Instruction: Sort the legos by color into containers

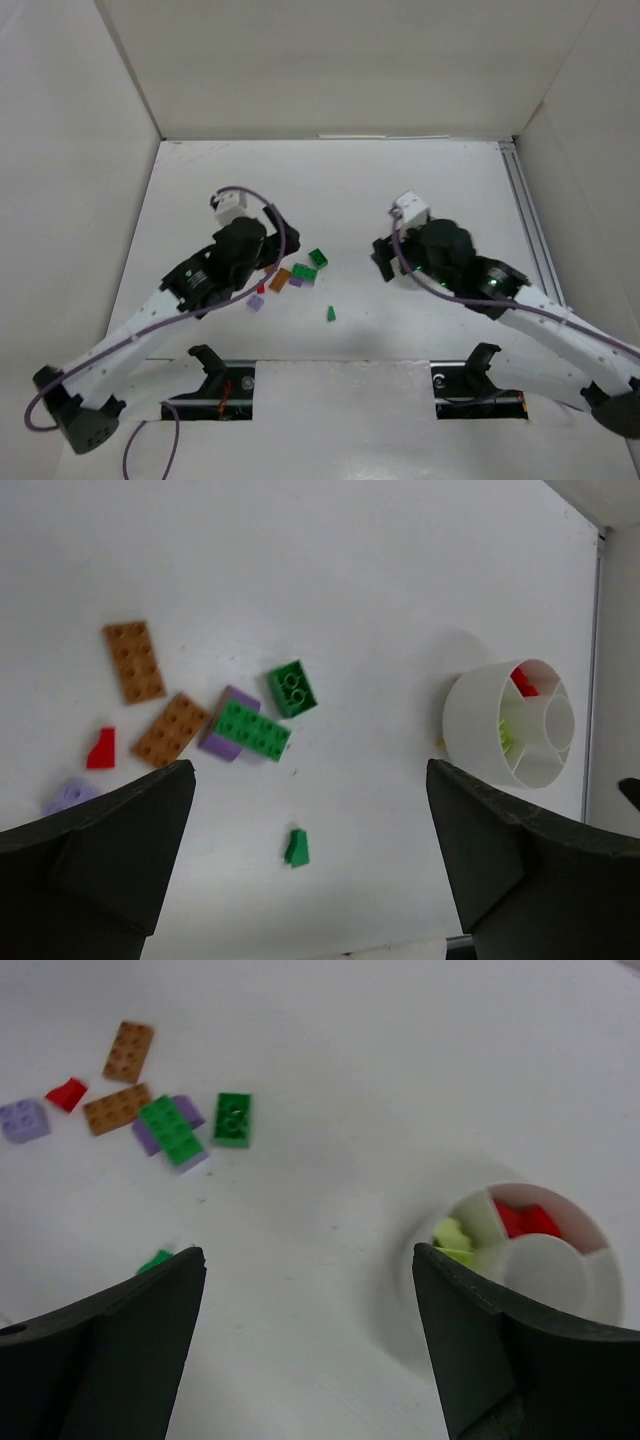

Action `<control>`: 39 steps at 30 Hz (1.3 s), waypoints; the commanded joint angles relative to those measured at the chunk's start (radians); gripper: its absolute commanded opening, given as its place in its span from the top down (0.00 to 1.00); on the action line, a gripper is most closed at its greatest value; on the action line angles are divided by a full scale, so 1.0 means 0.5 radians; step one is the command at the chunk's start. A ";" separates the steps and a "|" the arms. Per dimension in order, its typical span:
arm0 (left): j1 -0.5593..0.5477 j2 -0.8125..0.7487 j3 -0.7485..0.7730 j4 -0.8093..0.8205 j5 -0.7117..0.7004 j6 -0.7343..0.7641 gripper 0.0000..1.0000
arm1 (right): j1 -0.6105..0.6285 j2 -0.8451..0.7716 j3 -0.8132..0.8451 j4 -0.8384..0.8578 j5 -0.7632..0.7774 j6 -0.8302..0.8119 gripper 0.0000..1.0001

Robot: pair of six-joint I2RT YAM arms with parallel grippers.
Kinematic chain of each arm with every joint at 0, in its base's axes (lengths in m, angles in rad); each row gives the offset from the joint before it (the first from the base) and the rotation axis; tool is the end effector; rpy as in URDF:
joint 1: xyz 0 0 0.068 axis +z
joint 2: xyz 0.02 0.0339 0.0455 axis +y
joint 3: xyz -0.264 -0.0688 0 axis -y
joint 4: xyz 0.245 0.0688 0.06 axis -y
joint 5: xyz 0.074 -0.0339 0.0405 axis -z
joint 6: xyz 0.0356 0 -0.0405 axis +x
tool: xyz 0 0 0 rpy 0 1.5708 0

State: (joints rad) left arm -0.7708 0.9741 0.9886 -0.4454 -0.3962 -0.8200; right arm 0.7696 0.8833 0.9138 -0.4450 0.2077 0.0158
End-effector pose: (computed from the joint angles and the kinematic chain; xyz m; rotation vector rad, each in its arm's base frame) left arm 0.1622 -0.1384 0.3508 -0.3074 1.9993 -0.6363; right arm 0.1453 0.1305 0.3411 -0.6047 1.8943 0.3044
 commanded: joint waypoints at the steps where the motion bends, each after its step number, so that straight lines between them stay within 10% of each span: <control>1: 0.001 -0.260 -0.222 -0.540 -0.143 -0.501 0.00 | 0.511 0.383 0.114 0.276 0.305 0.051 0.12; 10: 0.001 -0.779 -0.281 -1.293 -0.339 -1.365 0.00 | 0.799 1.718 0.915 0.433 0.502 0.652 0.33; 16: 0.001 -0.801 -0.060 -1.370 -0.481 -1.358 0.00 | 0.860 2.248 1.310 0.549 0.275 0.671 0.44; 39: 0.001 -0.841 -0.020 -1.352 -0.573 -1.128 0.00 | 0.878 2.768 1.651 0.565 0.407 0.876 0.50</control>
State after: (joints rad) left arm -0.7704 0.5365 0.9642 -1.1282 -0.6674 -1.4033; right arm 1.1988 2.2524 1.7008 -0.1879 0.3664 0.4286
